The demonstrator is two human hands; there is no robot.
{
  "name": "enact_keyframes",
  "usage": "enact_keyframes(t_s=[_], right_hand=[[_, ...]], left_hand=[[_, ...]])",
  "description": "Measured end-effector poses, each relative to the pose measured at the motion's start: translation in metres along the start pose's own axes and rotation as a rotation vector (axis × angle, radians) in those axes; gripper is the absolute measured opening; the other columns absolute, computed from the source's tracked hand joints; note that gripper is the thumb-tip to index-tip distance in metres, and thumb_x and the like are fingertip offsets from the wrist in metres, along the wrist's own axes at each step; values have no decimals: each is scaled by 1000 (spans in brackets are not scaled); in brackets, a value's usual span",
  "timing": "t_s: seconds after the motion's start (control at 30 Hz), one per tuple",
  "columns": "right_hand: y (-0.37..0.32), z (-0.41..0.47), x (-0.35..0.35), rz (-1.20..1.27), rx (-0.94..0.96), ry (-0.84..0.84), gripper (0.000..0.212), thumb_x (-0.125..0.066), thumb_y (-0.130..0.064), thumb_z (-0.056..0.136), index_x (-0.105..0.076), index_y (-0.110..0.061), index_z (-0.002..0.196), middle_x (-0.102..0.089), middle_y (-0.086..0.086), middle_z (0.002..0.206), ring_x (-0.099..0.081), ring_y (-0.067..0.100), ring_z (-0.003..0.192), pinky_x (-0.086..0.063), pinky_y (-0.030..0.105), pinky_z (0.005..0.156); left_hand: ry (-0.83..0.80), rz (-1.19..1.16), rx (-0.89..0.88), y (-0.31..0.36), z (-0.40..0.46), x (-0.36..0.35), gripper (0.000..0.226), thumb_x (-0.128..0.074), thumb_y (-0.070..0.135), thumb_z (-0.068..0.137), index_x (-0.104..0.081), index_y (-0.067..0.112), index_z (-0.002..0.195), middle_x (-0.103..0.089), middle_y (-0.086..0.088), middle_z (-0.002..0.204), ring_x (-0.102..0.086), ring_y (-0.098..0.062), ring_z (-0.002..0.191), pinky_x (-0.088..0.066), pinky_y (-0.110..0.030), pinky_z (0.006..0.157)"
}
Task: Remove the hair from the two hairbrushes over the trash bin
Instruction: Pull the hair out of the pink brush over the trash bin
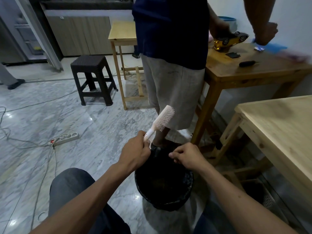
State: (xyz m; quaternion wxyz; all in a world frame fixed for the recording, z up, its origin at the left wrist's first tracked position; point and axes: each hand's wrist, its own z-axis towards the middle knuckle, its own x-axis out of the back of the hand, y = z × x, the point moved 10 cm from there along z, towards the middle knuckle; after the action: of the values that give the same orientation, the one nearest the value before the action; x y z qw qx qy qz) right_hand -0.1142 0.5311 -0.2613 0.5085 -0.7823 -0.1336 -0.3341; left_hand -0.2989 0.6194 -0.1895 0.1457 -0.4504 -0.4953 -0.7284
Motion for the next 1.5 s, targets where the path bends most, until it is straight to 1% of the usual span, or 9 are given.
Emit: enact_keyframes(t_s=[0.1,0.23,0.4,0.5,0.63,0.73,0.87,1.3,1.5], right_hand=[[3,0,-6,20,-23,-67,11,-75,-28,94,-83,-20,94,-80,-1,89,-70,6,81,-53,21,72],[-14,4,-15,133,-25,-175,58,-75,-21,87,-61,-21,143,-64,-2,134,-59,14,128,-45,28,107],[-26,8,7,324,9,8,8,-78,-11,87,-81,-13,95,-78,4,75,-71,14,67,-53,21,69],[-33,5,16,128,37,91,25,-74,-43,90,-79,-25,74,-75,-10,66,-62,0,58,-44,15,56],[-28,10,8,520,-94,43,26,-65,-51,96,-72,-26,90,-76,-11,83,-75,9,80,-52,24,71],[-22,15,7,741,-133,65,26,-69,-38,97,-73,-15,86,-77,-2,72,-73,10,63,-59,25,62],[-14,17,13,617,-115,110,28,-70,-20,98,-73,-8,73,-66,4,64,-56,4,44,-50,18,48],[-5,1,40,856,-57,270,6,-73,-7,94,-78,-4,92,-74,-1,66,-66,11,62,-58,18,62],[3,3,-1,150,-179,-147,70,-79,-13,85,-51,-13,149,-55,13,146,-56,22,130,-43,25,97]], left_hand=[[75,41,-2,2,0,11,16,-46,31,98,-51,19,106,-57,0,71,-51,-20,57,-34,-34,50],[72,77,-10,-1,-3,15,24,-43,40,100,-55,20,105,-60,1,70,-54,-22,59,-35,-34,50],[-11,76,52,-12,-6,7,29,-42,45,99,-57,20,105,-66,-2,74,-60,-23,66,-43,-35,57],[-22,113,37,-13,-7,5,31,-41,46,99,-56,20,106,-65,-1,73,-59,-22,65,-41,-34,57],[-10,175,-6,-10,-7,6,30,-40,46,100,-55,20,106,-60,3,68,-54,-20,60,-36,-33,53],[-16,225,-72,-4,-8,4,28,-40,44,100,-53,19,101,-53,5,62,-52,-22,58,-31,-32,51],[-26,294,-76,-9,-9,3,27,-40,43,99,-53,19,97,-54,2,65,-53,-26,61,-31,-33,52],[49,391,17,-18,-8,13,28,-37,40,101,-50,15,97,-60,-2,73,-52,-23,57,-35,-32,49],[101,408,-64,-7,-7,15,25,-41,40,100,-53,17,100,-58,1,76,-55,-22,58,-41,-33,51]])
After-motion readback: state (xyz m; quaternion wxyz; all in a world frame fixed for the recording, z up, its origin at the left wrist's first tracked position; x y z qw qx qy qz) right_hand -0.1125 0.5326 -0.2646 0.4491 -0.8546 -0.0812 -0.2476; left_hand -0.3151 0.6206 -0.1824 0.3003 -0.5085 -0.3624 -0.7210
